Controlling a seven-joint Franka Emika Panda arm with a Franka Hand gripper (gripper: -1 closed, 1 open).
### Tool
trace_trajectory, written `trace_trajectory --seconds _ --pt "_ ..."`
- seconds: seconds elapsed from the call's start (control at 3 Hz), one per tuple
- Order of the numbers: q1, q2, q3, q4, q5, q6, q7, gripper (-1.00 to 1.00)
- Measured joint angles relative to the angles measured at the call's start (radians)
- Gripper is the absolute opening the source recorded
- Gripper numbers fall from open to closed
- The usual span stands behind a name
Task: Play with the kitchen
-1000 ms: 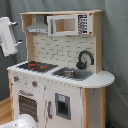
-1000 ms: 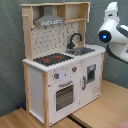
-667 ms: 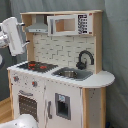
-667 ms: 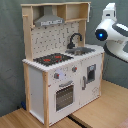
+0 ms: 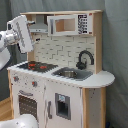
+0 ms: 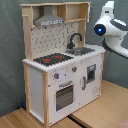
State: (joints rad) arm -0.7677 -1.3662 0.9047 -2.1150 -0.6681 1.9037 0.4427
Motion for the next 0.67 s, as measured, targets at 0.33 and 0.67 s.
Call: trace_trajectory --seconds 0.33,0.67 --pt "0.0 0.047 -0.019 -0.009 0.001 0.07 0.059 1.0" --pt "0.0 0.07 -0.039 -0.06 0.001 0.15 0.105 1.0"
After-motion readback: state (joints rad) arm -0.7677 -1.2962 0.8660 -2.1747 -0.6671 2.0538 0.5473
